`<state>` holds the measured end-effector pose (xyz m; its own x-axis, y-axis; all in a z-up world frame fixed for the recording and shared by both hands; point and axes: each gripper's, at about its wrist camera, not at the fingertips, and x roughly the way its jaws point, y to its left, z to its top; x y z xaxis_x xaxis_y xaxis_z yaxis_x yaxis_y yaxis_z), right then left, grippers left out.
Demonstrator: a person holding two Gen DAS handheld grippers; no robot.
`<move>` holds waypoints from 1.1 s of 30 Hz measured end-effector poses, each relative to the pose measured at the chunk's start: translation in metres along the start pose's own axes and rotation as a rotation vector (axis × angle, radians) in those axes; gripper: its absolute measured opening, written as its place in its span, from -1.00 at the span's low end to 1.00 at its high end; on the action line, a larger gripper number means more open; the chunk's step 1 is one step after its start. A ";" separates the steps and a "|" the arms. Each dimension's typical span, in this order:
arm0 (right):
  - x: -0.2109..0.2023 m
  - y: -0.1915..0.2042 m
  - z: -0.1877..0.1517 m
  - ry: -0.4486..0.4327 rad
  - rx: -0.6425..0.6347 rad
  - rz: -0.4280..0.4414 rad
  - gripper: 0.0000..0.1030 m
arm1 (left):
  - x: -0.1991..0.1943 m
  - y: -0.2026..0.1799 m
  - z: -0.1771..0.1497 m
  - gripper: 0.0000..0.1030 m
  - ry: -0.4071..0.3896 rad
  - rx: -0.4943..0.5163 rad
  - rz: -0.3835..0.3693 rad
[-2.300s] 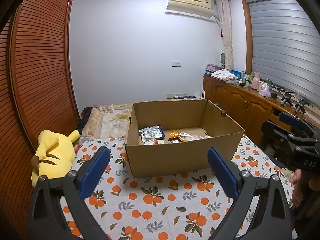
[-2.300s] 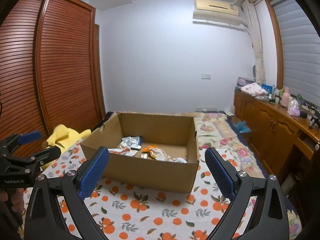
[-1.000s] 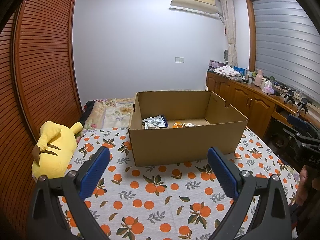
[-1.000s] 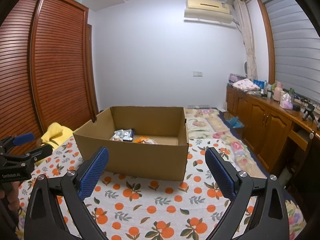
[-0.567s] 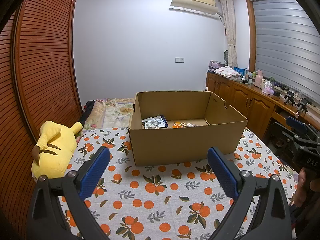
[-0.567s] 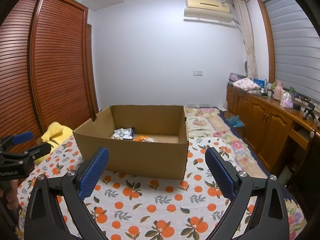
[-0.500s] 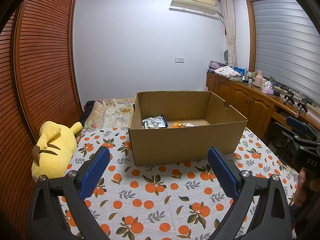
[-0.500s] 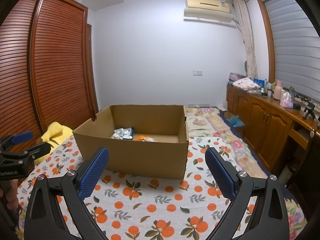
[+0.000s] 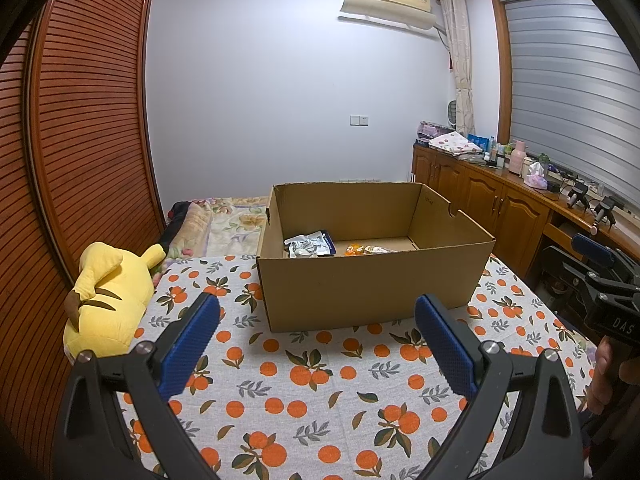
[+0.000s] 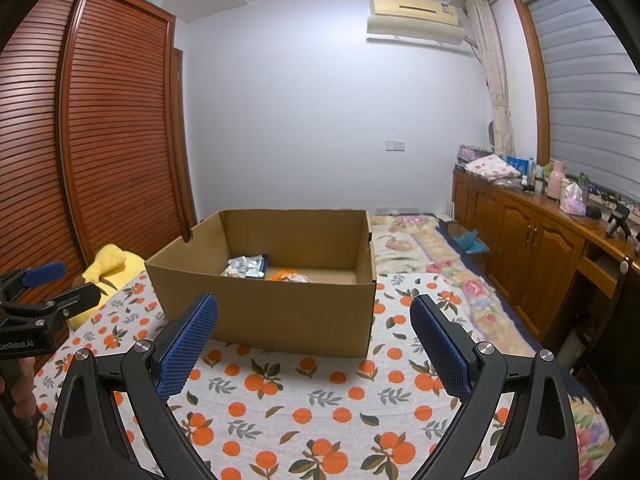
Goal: Organize snacks
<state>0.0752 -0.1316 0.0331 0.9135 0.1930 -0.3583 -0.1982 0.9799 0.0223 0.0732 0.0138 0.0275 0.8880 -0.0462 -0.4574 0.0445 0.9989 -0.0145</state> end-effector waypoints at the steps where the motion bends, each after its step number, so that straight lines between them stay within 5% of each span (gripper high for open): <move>1: 0.000 0.000 0.000 -0.001 0.000 0.000 0.92 | 0.000 0.000 0.000 0.92 -0.001 0.001 0.001; 33: 0.000 -0.001 -0.001 0.002 0.002 0.000 0.92 | -0.001 -0.001 0.002 0.93 -0.002 0.001 0.004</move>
<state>0.0749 -0.1326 0.0326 0.9127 0.1932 -0.3600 -0.1977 0.9799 0.0245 0.0733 0.0131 0.0298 0.8892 -0.0420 -0.4555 0.0412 0.9991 -0.0115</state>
